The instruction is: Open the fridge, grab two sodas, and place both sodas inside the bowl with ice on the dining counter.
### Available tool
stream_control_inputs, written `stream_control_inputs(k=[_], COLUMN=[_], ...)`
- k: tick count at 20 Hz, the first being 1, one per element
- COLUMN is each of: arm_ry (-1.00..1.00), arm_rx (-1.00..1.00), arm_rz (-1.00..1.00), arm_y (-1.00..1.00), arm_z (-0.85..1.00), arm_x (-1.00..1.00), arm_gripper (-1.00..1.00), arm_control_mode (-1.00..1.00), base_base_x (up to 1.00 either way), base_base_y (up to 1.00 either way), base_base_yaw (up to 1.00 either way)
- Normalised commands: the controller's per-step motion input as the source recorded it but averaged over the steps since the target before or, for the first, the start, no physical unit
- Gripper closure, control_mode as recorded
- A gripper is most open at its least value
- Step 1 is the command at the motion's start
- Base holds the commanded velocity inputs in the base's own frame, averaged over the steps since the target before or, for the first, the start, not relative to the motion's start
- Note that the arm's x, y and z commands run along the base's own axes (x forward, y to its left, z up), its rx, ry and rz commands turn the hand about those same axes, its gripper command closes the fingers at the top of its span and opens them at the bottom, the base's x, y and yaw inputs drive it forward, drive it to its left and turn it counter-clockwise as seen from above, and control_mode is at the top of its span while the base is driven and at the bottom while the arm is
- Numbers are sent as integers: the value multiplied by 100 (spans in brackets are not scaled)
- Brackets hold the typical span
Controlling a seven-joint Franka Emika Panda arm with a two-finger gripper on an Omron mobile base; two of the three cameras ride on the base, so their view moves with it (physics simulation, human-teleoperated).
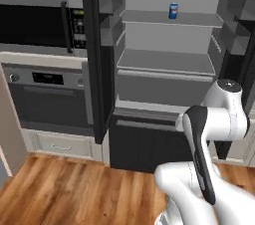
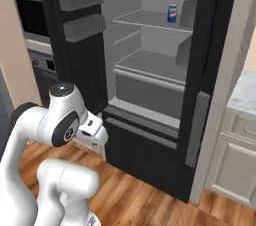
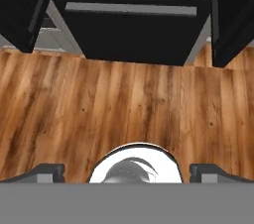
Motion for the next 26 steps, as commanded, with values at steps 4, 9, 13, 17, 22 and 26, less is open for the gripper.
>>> stream_control_inputs(k=[4,9,13,17,22,26], arm_ry=[0,0,0,0,0,0], arm_rx=[0,0,0,0,0,0], arm_rz=[0,0,0,0,0,0], arm_y=[0,0,0,0,0,0], arm_z=[0,0,0,0,0,0], arm_x=[0,0,0,0,0,0], arm_gripper=[-100,-100,-100,-100,-100,-100], arm_control_mode=[100,100,100,100,100,100], base_base_x=[71,65,24,31,71,81], base_base_y=[14,18,54,64,6,-1], base_base_yaw=[-38,-30,-30,-32,-11,0])
